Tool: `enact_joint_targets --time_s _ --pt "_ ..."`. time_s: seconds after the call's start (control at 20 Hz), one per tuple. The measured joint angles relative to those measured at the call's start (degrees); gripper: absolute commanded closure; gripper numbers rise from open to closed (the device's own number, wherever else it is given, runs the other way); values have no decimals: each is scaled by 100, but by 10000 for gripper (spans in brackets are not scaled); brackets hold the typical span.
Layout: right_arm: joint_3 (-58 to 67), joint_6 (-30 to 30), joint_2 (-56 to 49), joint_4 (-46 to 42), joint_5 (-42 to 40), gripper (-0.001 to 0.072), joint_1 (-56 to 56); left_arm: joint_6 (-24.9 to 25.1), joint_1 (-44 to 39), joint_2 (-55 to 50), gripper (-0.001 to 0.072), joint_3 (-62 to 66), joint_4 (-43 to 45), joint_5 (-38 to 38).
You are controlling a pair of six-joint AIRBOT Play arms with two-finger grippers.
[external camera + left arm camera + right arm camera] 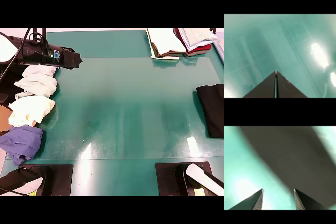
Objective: Fold the shirts.
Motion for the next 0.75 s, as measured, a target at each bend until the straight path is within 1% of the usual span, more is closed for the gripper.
enact_joint_targets --time_s 0.25,0.3,0.4,0.55,0.75 --pt "-404 -74 466 299 -424 269 2258 0 0 0 679 -2 -4 26" --pt "-459 -79 518 319 -487 375 2647 0 0 0 679 -2 -4 66" --pt "-531 -96 584 350 -608 701 3381 0 0 0 679 -2 -7 153" --pt "-584 -120 629 372 -704 697 4210 0 0 0 679 -2 -9 289" --pt "-605 -133 651 387 -776 697 4795 0 0 0 679 -2 -11 404"
